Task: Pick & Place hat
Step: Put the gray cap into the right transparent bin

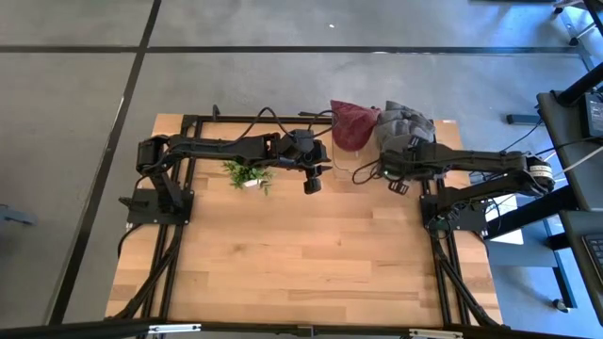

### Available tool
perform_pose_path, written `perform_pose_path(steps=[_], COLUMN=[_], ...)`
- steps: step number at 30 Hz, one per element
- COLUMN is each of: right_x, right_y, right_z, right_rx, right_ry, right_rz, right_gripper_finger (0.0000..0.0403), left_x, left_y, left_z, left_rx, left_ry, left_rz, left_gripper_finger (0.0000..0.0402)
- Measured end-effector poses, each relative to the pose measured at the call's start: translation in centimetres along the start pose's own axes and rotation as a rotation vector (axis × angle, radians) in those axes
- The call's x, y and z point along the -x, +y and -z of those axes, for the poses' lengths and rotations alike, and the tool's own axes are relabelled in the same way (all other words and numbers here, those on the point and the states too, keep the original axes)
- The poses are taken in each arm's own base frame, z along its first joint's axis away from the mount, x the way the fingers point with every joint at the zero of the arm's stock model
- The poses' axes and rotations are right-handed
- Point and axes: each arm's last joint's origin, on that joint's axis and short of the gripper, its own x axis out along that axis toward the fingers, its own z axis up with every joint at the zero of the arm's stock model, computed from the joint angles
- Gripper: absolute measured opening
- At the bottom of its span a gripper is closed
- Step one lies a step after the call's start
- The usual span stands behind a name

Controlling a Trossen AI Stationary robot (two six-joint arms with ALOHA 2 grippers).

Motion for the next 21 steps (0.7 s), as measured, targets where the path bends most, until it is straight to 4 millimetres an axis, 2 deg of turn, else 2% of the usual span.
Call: perform_pose_path(steps=[6,9,16,21], right_x=[3.3,4.1,2.3,1.5], right_y=[-1.6,-2.3,-3.0,-2.7], right_z=[-2.1,-2.8,-2.4,-2.2], right_rx=[-0.121,-0.174,-0.28,-0.313], right_ry=[-0.143,-0.197,-0.113,-0.07], right_rz=[-0.098,-0.126,-0.114,-0.188], right_gripper_finger=[0.0115,0.0115,0.0115,0.0115], left_x=[0.0,0.0,0.0,0.0], left_y=[-0.1,-0.1,-0.1,-0.1], left_z=[0.0,0.0,0.0,0.0], left_rx=[-0.001,-0.001,0.0,0.001], left_ry=[0.0,0.0,0.0,0.0], left_rz=[0.002,0.002,0.002,0.003], left_gripper_finger=[0.0095,0.0095,0.0095,0.0095])
